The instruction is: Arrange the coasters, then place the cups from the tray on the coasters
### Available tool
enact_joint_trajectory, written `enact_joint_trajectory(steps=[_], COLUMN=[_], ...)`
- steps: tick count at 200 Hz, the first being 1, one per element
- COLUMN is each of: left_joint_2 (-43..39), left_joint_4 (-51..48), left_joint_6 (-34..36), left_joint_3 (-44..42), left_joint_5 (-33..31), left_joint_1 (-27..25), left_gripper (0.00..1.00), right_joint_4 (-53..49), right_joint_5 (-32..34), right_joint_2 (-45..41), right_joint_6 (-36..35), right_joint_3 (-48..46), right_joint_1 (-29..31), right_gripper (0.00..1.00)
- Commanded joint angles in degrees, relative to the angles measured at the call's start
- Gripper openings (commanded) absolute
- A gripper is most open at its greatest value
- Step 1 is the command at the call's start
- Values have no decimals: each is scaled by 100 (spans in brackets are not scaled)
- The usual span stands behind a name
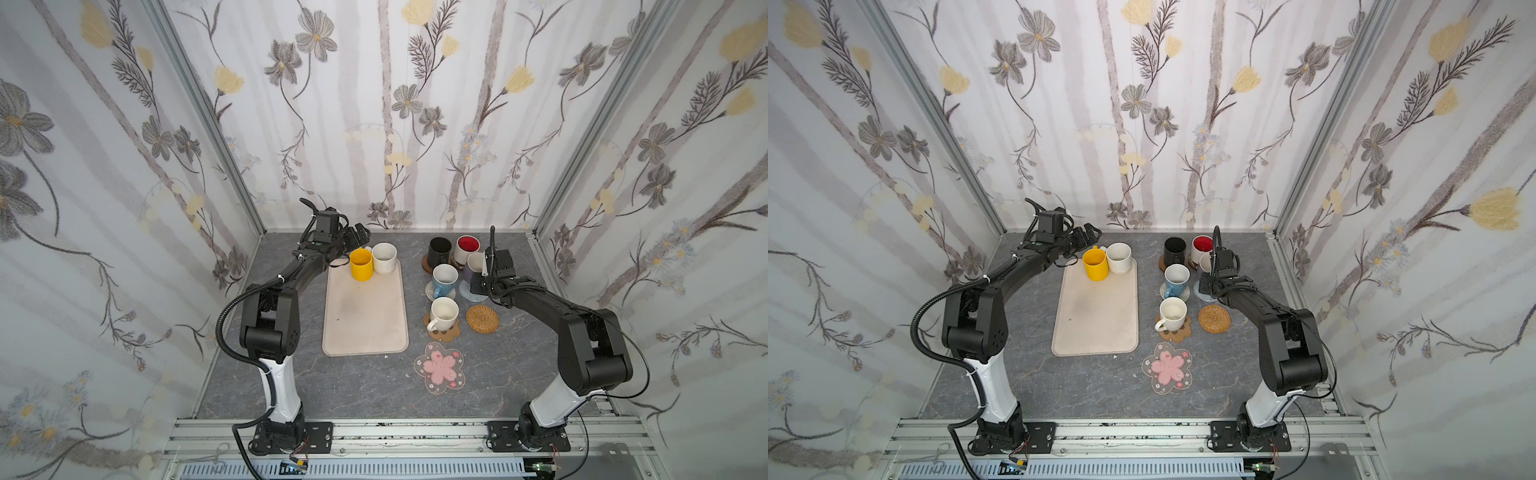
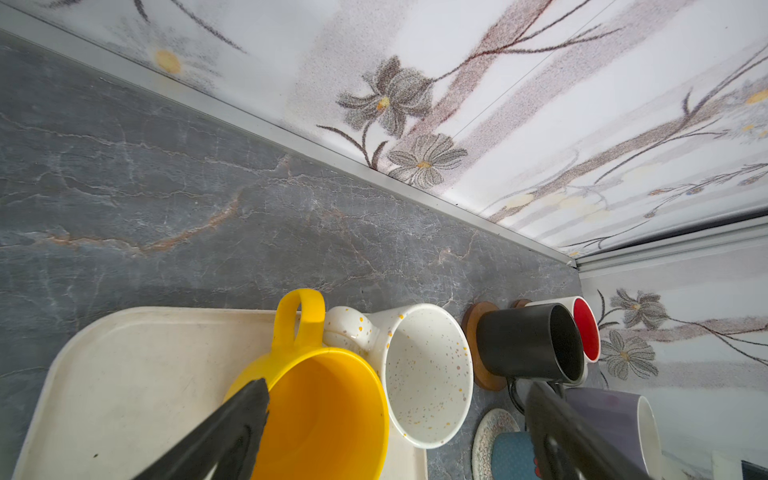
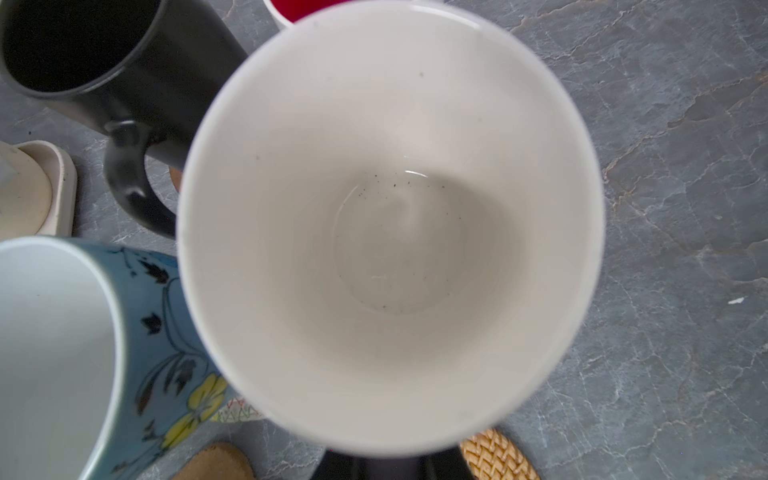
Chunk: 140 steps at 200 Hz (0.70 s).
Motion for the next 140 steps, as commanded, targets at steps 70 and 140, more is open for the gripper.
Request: enact_joint_trajectory(steps=[70,140], left_joint_2=[489,551], left_joint_4=[7,7], left_joint_6=[39,94], left_joint_3=[362,362], left_joint_5=[-130,-150], left_joint_1=[-3,2], left_gripper=[96,95], right_joint_4=[532,385], right_joint_5=[138,62], right_joint_2=[-58,56], right_joint_6=[-6,24], right_joint_3=[-242,-206], right_joint_1=[-8,0], right_gripper=[0,0])
